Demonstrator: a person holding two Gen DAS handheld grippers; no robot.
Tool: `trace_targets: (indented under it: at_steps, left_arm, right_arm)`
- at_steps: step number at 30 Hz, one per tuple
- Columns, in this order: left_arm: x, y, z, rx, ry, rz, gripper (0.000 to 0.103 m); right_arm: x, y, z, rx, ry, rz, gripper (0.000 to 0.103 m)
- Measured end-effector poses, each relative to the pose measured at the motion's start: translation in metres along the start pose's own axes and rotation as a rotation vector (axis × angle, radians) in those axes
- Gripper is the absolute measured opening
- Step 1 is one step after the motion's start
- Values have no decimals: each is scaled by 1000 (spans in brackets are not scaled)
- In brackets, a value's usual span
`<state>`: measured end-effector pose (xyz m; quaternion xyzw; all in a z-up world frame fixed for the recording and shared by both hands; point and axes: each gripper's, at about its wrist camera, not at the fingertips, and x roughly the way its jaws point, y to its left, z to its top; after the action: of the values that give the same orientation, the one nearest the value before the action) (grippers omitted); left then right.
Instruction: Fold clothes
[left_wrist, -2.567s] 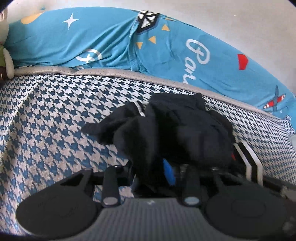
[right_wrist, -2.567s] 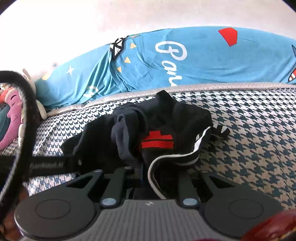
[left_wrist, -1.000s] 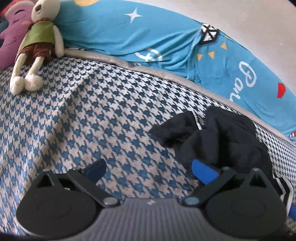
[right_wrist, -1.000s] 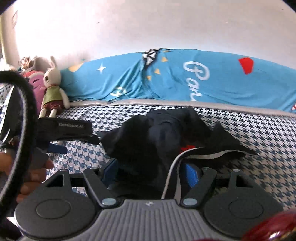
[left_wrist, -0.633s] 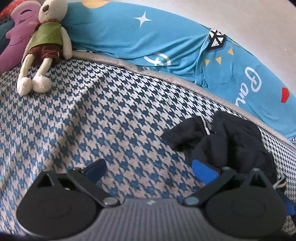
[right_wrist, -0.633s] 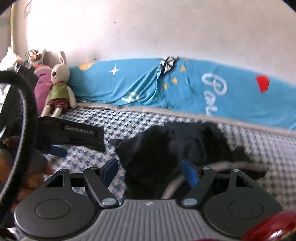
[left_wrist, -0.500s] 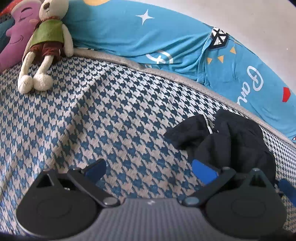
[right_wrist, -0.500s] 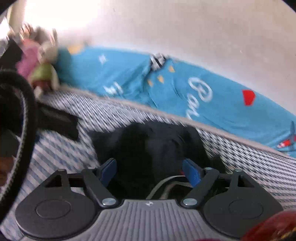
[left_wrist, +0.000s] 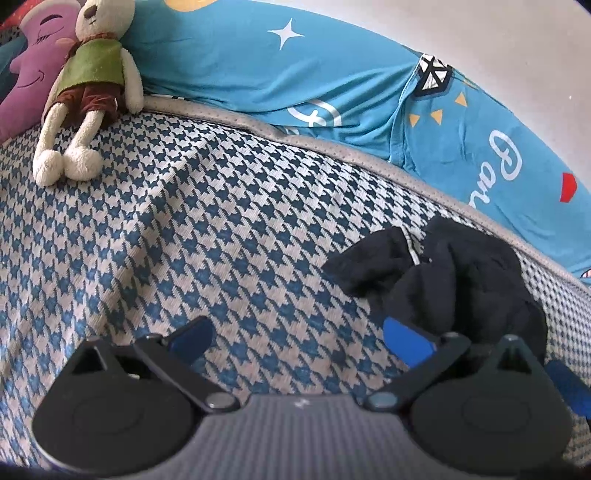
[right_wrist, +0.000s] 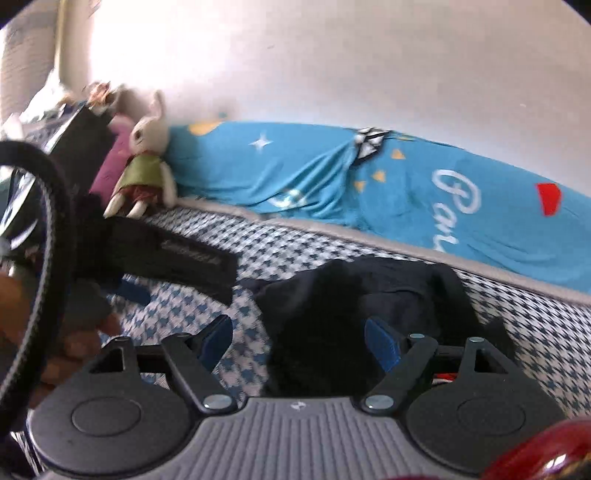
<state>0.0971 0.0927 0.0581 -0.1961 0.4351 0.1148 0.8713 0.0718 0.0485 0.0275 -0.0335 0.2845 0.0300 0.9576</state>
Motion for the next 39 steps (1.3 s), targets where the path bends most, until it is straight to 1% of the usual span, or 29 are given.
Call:
trace_targets:
  at_steps: [2, 5, 8, 10, 11, 12, 13, 14, 16, 17, 18, 20, 23, 26, 28, 30, 32, 33, 34, 35, 37, 38, 39]
  left_arm:
    - [1, 2, 0, -5, 7, 2, 103]
    - [4, 5, 2, -18, 31, -6, 103]
    - [6, 6, 3, -25, 48, -11, 103]
    - [6, 6, 3, -17, 48, 0, 103]
    - [6, 6, 3, -13, 48, 6, 103]
    - [6, 6, 3, -10, 47, 9, 103]
    - [5, 6, 3, -7, 46, 11, 103]
    - [5, 6, 3, -4, 44, 14, 103]
    - [5, 6, 4, 2, 50, 7, 103]
    - [5, 6, 4, 2, 53, 6, 103]
    - [4, 7, 4, 2, 52, 5, 103]
    - [2, 8, 4, 0, 48, 3, 103]
    - [-3, 10, 7, -16, 21, 4, 103]
    - [-10, 11, 11, -35, 1, -9, 103]
    - [-16, 10, 11, -42, -14, -22, 103]
    - [-21, 6, 9, -31, -29, -30, 103]
    - [-27, 2, 6, -8, -42, -36, 103]
    - [-30, 0, 3, 2, -48, -37, 103]
    - [-32, -2, 0, 12, -54, -37, 103]
    - [-35, -3, -3, 16, -56, -43, 103]
    - [-37, -6, -11, 19, -43, -72, 103]
    - [-38, -7, -14, 22, -35, -87, 103]
    - [-38, -9, -18, 27, -26, -98, 103]
  right_arm:
    - [11, 6, -2, -23, 22, 4, 79]
    - [34, 8, -6, -23, 66, -20, 79]
    - [52, 8, -10, -19, 93, -47, 78]
    - [61, 10, -13, -36, 103, -62, 77]
    - [66, 11, -14, -47, 112, -82, 73]
    - [70, 11, -15, -53, 122, -100, 64]
    - [75, 10, -16, -53, 133, -110, 58]
    - [80, 10, -17, -52, 144, -119, 48]
    - [85, 8, -19, -49, 145, -134, 33]
    - [85, 6, -19, -50, 143, -143, 20]
    - [85, 5, -18, -50, 140, -142, 16]
    - [78, 0, -15, -31, 130, -112, 12]
    - [60, -3, -11, -17, 112, -52, 11]
    - [33, 1, -10, 4, 101, 42, 11]
    - [12, 7, -11, -18, 91, 101, 11]
    - [-8, 13, -15, -36, 80, 162, 11]
    - [-25, 19, -23, -48, 108, 241, 11]
    - [-32, 22, -28, -59, 127, 270, 15]
    - [-38, 25, -34, -73, 147, 285, 15]
    - [-44, 24, -38, -84, 161, 281, 19]
    - [-55, 20, -44, -91, 149, 273, 31]
    - [-60, 18, -47, -94, 141, 268, 41]
    - [-65, 15, -47, -86, 123, 261, 48]
